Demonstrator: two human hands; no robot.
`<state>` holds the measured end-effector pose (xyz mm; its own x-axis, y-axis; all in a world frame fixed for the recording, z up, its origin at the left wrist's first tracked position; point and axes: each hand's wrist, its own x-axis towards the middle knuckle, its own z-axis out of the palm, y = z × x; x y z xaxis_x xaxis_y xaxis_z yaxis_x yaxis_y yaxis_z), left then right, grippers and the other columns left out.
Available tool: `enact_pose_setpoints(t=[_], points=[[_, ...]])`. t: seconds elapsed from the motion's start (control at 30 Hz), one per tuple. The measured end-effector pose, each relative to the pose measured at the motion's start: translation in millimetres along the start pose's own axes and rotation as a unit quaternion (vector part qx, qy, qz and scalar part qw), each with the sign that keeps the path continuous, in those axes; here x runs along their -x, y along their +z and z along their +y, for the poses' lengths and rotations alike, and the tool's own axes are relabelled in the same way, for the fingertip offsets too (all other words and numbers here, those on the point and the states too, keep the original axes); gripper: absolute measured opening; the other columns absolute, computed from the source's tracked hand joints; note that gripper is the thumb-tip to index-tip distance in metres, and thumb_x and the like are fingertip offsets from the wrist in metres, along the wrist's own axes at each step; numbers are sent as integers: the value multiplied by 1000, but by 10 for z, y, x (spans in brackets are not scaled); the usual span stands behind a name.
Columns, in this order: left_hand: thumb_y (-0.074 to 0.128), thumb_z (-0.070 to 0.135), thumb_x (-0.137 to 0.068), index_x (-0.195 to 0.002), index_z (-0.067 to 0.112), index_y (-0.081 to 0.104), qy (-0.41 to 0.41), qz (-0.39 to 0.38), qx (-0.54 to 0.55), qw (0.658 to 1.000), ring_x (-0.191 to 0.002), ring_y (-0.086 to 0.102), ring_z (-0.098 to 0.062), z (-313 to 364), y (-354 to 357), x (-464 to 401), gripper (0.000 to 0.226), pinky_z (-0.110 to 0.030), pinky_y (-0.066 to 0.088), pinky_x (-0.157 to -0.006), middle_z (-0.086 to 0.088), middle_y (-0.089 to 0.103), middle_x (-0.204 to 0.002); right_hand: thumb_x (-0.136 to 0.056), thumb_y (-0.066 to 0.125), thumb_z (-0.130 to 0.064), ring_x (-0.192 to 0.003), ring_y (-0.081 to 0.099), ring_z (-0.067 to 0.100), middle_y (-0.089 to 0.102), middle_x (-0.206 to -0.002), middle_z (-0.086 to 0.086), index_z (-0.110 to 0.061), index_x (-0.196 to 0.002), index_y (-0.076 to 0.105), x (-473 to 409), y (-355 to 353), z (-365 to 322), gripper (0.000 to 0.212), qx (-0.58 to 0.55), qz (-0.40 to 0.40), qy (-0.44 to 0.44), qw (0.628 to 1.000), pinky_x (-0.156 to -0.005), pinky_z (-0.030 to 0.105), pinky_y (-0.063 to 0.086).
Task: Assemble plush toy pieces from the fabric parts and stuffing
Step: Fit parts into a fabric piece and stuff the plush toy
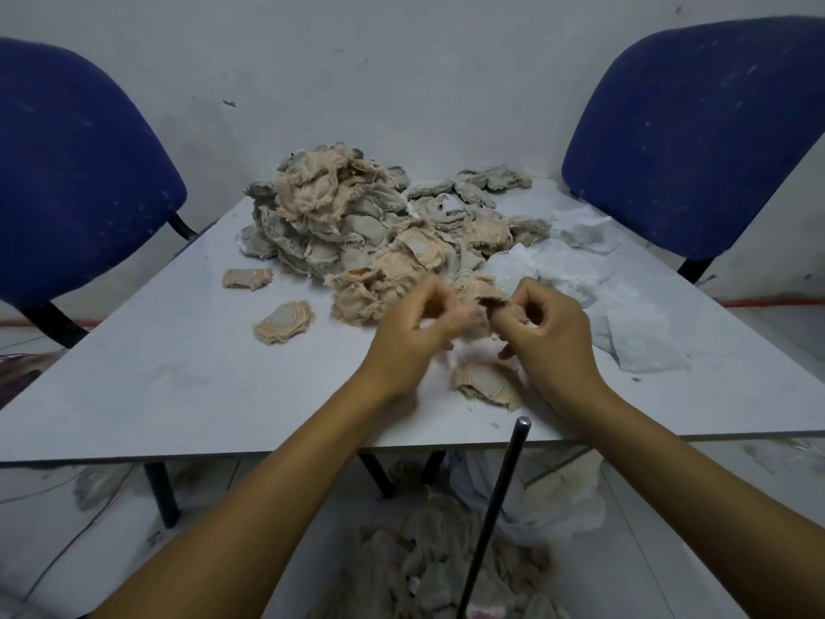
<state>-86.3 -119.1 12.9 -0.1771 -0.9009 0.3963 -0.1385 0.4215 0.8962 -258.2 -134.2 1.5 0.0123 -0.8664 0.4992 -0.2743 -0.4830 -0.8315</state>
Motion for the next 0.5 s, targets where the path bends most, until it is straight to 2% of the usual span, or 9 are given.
enact_pose_setpoints(t=[0.07,0.13,0.2,0.27,0.33,0.37,0.4,0.43,0.5], points=[[68,38,-87,-98,19,51,-131,-31,154,979,-75,63,-20,24,-47,-20,28,-34,55,-66,-4,62,-83,-85,67,-7,-61,56,38,50,-66,18,-8,-69,44,19,-29,-10,27,21,-20,-14,999,-50,49,49],[69,29,-87,-103,21,57,-168,-32,155,973,-71,64,-21,24,-45,-31,21,-34,57,-62,-9,62,-86,-85,67,-6,-65,57,36,51,-68,13,-10,-73,47,26,-47,-25,24,37,-55,-29,997,-59,54,48],[66,8,-90,-96,13,65,-140,9,137,981,-69,63,-20,41,-40,-39,8,-27,55,-56,-12,64,-84,-87,69,-9,-71,58,26,56,-76,3,-14,-82,51,39,-61,-54,19,27,-129,-34,991,-65,49,51],[66,2,-88,-88,11,67,-136,46,149,978,-71,62,-19,41,-102,-56,9,-25,53,-58,-8,67,-80,-89,72,-13,-80,62,14,61,-90,-8,-20,-94,55,38,-113,-50,19,9,-192,-25,981,-68,37,53],[67,11,-84,-87,9,67,-165,5,224,961,-70,62,-16,58,-232,-67,4,-24,51,-60,-5,69,-81,-88,74,-22,-86,62,11,62,-101,-12,-28,-100,57,9,-213,-26,22,35,-199,-24,979,-69,28,52],[64,16,-84,-88,8,68,-174,-38,247,952,-67,63,-14,62,-288,-64,10,-22,51,-58,-5,69,-81,-85,77,-30,-88,60,9,61,-104,-14,-33,-104,58,-21,-274,-13,27,70,-211,-29,974,-69,22,51],[61,20,-88,-89,7,68,-174,-69,228,955,-67,64,-13,66,-326,-48,15,-20,52,-58,-4,70,-81,-81,79,-38,-88,59,8,61,-105,-15,-37,-107,58,-50,-332,-3,33,113,-242,-33,963,-69,16,48],[60,21,-91,-89,8,70,-162,-75,162,971,-68,65,-11,46,-332,-37,16,-20,52,-59,-1,71,-81,-76,80,-45,-87,58,6,61,-104,-16,-40,-110,59,-75,-371,10,40,155,-282,-33,946,-68,13,46],[64,16,-93,-90,17,72,-118,-53,4,992,-74,66,-8,-11,-296,-8,8,-22,54,-63,7,72,-83,-74,82,-46,-82,59,5,64,-98,-15,-43,-108,62,-77,-390,50,40,199,-321,-21,926,-67,11,44]])
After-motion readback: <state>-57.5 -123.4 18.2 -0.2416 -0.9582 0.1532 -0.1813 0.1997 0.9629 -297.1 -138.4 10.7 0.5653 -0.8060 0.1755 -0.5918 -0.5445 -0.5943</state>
